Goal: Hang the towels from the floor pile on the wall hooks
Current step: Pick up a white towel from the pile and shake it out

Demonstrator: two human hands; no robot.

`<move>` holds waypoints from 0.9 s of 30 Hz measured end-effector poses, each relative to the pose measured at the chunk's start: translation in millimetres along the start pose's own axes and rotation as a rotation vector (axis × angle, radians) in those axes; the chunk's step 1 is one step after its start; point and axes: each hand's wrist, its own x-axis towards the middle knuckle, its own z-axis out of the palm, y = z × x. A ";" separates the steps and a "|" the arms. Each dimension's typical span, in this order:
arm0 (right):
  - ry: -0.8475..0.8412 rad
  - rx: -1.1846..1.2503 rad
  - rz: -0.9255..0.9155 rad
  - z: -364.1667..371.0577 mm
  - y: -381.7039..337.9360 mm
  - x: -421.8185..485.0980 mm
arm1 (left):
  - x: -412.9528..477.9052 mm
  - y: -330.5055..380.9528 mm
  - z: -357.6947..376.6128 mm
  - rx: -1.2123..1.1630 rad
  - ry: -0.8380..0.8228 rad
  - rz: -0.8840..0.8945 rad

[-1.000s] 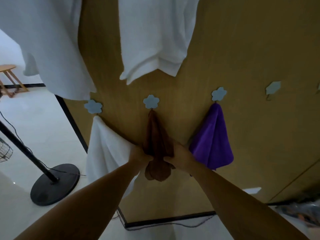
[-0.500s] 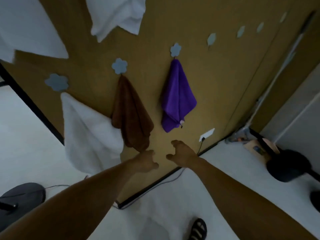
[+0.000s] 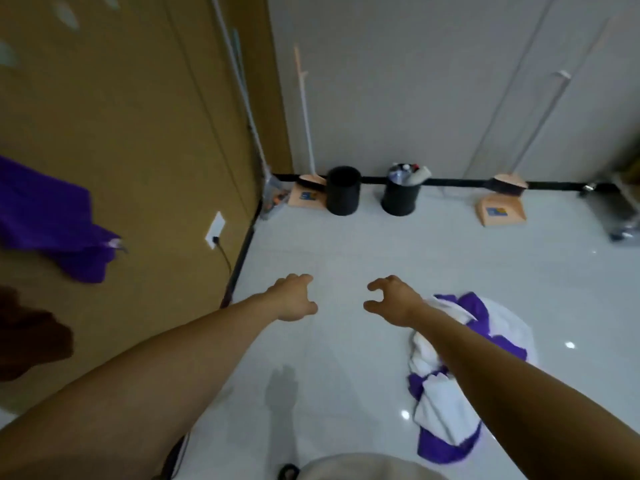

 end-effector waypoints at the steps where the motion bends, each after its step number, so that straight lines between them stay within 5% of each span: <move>1: 0.019 0.020 0.061 -6.9 35.6 -13.9 | 10.0 31.7 11.2 0.034 -0.032 0.036; 11: 0.131 0.210 0.452 -29.8 279.3 -109.0 | 70.1 266.9 137.4 0.255 -0.232 0.320; 27: 0.006 0.360 0.634 113.1 440.8 18.3 | 273.4 275.4 303.3 0.280 -0.444 0.247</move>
